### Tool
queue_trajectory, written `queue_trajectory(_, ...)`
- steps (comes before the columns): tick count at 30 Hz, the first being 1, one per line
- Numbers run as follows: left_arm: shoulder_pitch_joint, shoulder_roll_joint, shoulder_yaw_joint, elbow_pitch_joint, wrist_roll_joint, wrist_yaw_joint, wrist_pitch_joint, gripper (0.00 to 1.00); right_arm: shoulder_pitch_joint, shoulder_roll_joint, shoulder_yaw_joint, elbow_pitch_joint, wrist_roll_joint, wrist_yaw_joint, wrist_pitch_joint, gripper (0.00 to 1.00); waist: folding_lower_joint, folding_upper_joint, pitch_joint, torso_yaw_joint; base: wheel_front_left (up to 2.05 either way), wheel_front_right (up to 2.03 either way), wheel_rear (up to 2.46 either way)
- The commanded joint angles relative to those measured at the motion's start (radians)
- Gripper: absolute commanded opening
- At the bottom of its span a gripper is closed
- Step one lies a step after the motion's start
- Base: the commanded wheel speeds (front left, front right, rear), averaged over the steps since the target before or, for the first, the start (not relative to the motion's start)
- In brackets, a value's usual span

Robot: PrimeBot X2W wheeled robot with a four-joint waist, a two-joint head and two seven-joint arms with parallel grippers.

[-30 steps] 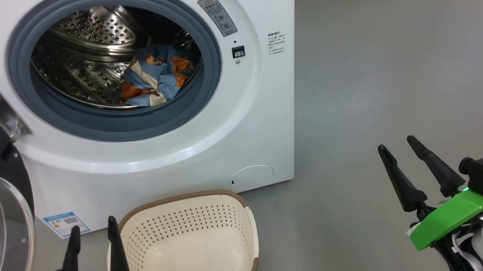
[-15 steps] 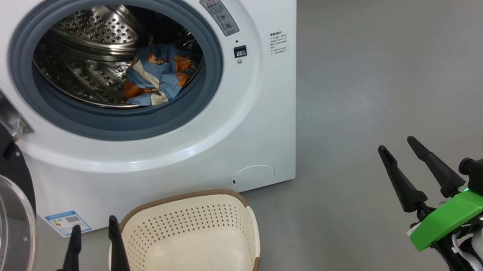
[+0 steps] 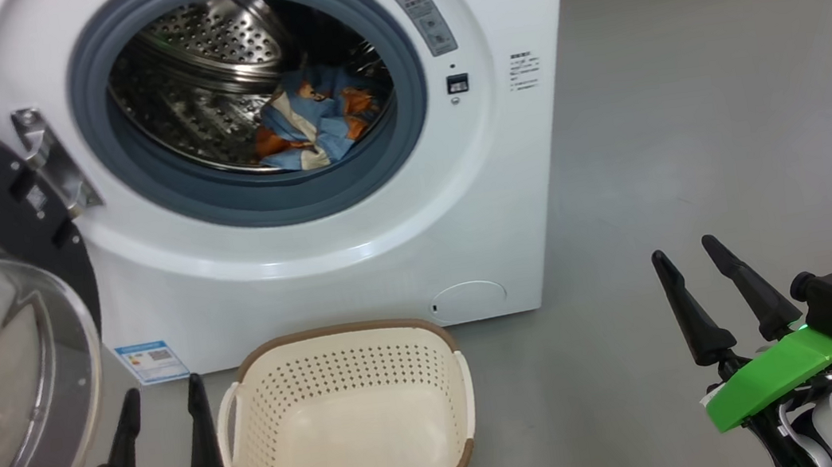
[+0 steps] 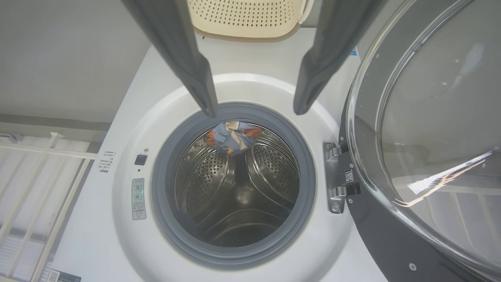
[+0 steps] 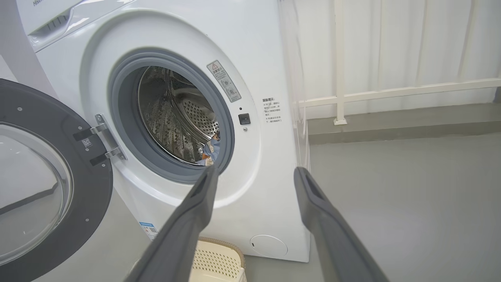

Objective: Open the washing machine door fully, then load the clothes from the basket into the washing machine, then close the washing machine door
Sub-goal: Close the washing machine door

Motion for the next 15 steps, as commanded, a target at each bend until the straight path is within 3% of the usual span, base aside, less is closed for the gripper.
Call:
queue_trajectory(1,-0.025,0.021,0.028,-0.020,0.007,0.009,-0.008,1.00,-0.002,-0.004,0.011,-0.019,-0.011,0.008,-0.008,1.00,0.0000,0.0000,-0.004,0.029,0.00,0.00,0.00)
queue_trajectory(15,-0.006,0.020,0.021,-0.029,0.014,0.039,-0.011,1.00,0.007,0.002,0.016,-0.014,-0.014,0.008,-0.008,1.00,0.0000,0.0000,-0.019,0.179,0.00,0.00,0.00)
